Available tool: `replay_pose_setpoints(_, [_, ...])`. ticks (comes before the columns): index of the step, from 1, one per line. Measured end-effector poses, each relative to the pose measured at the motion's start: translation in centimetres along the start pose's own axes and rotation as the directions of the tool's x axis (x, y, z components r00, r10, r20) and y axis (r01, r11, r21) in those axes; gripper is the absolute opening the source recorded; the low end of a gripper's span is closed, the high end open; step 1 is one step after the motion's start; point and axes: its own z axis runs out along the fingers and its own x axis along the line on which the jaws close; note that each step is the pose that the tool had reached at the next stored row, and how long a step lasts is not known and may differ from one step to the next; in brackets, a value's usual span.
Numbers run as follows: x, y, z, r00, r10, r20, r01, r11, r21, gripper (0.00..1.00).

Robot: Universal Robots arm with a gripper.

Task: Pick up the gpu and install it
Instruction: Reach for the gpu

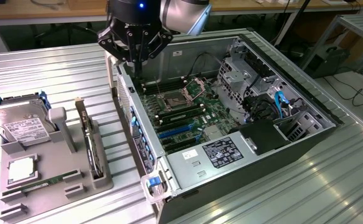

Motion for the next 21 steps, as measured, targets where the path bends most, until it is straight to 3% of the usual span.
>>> replay_pose_setpoints(21, [0.87, -0.47, -0.02, 1.0000, 0.000, 0.0000, 0.000, 1.0000, 0.0000, 0.11])
